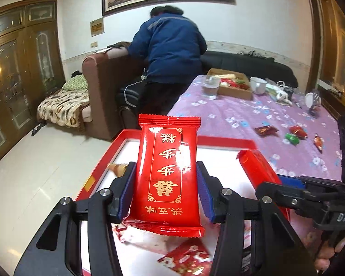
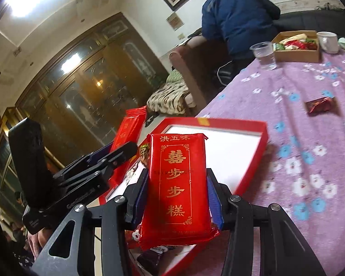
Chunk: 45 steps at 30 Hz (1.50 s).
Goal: Organize snacks
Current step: 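Lower the red cake packets onto the tray and open both tools, then move both tools back over the snack pile toward the red floral packet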
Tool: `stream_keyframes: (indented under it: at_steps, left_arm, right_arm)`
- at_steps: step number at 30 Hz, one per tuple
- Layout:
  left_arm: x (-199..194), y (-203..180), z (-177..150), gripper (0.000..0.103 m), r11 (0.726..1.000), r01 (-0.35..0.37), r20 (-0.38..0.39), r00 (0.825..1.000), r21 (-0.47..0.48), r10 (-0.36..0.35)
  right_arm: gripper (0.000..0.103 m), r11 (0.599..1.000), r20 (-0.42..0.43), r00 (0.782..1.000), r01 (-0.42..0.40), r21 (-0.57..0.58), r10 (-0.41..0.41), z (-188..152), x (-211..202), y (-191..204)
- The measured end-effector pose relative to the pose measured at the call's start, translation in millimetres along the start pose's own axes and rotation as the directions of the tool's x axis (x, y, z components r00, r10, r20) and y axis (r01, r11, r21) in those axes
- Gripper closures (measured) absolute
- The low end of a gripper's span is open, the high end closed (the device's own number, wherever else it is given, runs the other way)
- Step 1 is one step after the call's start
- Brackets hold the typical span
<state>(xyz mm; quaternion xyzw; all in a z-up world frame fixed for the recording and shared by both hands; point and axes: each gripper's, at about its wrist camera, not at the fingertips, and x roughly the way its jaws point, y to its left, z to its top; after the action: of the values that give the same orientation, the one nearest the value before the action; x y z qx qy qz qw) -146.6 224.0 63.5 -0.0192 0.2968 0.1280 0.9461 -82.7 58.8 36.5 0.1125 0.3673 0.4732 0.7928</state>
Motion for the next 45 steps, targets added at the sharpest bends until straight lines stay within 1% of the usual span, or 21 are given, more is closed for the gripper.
stream_keyframes:
  at_steps: [4,8,15,19,22,23,26,31,33,35,38,40,42,45]
  left_arm:
    - [5,8,-6,0.054,1.0,-0.019,-0.017,1.0,-0.009,0.019]
    - [7,10,-7,0.054,0.999,-0.032,-0.023,0.999,-0.006,0.032]
    - [12,10,-9,0.054,0.999,-0.042,-0.042,0.998,-0.002,0.042]
    - [17,8,-10,0.054,0.998,-0.066,-0.06,0.996,-0.005,0.065]
    - [16,10,-10,0.054,0.996,-0.087,-0.06,0.994,-0.012,0.087]
    - [16,10,-10,0.053,0.996,-0.091,-0.057,0.994,-0.012,0.09]
    - [12,10,-8,0.042,0.995,-0.101,-0.041,0.994,-0.012,0.101]
    - [12,1,-9,0.041,0.996,-0.084,-0.04,0.996,0.013,0.084]
    - [13,-5,-10,0.041,0.997,-0.071,-0.047,0.996,0.027,0.072]
    - [15,-9,-12,0.041,0.997,-0.061,-0.055,0.997,0.038,0.063]
    - [17,-16,-13,0.041,0.997,-0.052,-0.063,0.997,0.055,0.055]
    - [17,-19,-13,0.041,0.997,-0.049,-0.064,0.997,0.061,0.053]
    - [18,-21,-13,0.038,0.997,-0.047,-0.066,0.996,0.065,0.051]
    - [19,-23,-15,0.038,0.996,-0.046,-0.072,0.996,0.071,0.051]
  right_arm:
    - [0.056,1.0,-0.032,0.999,-0.012,-0.012,0.011,-4,13,4]
    - [0.056,0.999,-0.043,0.999,-0.006,-0.035,0.004,-8,17,9]
    - [0.056,0.999,-0.047,0.999,-0.005,-0.052,0.002,-15,18,15]
    - [0.054,0.999,-0.05,0.999,-0.008,-0.053,0.005,-16,17,17]
    - [0.054,0.999,-0.04,0.999,-0.028,-0.045,0.026,-13,14,15]
    - [0.054,0.999,-0.036,0.999,-0.029,-0.044,0.027,-12,13,15]
    - [0.053,0.999,-0.024,1.0,-0.02,-0.025,0.019,-11,9,9]
    - [0.052,1.0,-0.017,1.0,-0.013,0.021,0.013,-8,5,-3]
    - [0.051,1.0,-0.017,1.0,-0.003,0.029,0.004,-8,5,-5]
    - [0.048,0.999,-0.02,1.0,0.007,0.048,-0.007,-8,5,-10]
    - [0.047,0.996,-0.02,1.0,0.015,0.083,-0.013,-8,2,-17]
    - [0.048,0.995,-0.015,1.0,0.009,0.098,-0.008,-7,0,-21]
    - [0.048,0.995,-0.009,1.0,0.014,0.098,-0.013,-7,-2,-21]
    - [0.046,0.996,-0.003,1.0,0.019,0.09,-0.019,-9,-5,-19]
